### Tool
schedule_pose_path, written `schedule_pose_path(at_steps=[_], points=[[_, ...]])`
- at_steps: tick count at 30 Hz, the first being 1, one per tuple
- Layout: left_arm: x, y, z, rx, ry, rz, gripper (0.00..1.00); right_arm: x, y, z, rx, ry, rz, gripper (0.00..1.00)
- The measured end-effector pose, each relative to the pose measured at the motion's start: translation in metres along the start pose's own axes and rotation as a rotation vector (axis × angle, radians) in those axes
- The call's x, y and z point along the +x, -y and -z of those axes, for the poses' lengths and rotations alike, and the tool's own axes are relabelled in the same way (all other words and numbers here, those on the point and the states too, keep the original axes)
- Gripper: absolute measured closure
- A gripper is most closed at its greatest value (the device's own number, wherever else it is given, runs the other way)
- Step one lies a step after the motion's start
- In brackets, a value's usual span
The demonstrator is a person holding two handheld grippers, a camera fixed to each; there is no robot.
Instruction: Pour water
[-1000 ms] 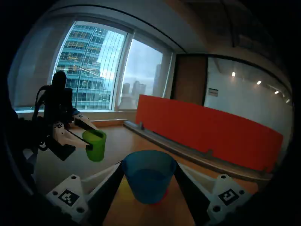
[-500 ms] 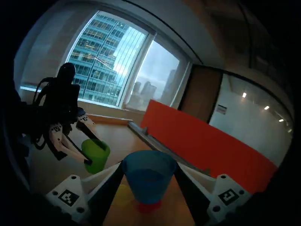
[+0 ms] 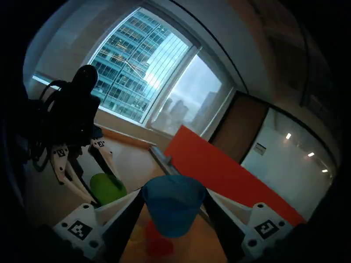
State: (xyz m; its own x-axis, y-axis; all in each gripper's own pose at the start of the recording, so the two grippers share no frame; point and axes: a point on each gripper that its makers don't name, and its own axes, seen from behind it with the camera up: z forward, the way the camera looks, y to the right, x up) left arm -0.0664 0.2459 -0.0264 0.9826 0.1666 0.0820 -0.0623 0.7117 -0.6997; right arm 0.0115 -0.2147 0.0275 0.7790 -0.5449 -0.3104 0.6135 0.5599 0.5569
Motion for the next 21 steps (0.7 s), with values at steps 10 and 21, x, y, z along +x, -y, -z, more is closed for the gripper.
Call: schedule_pose_path(at_steps=[10,21], points=[[0.008,-0.006,-0.005,-0.018,-0.014,-0.002,0.11,0.019,-0.004,-0.01,-0.006,-0.023,0.135,0.07],[0.016,-0.016,-0.006,-0.045,-0.022,-0.009,0.11,0.034,-0.008,-0.02,-0.016,-0.048,0.252,0.07]])
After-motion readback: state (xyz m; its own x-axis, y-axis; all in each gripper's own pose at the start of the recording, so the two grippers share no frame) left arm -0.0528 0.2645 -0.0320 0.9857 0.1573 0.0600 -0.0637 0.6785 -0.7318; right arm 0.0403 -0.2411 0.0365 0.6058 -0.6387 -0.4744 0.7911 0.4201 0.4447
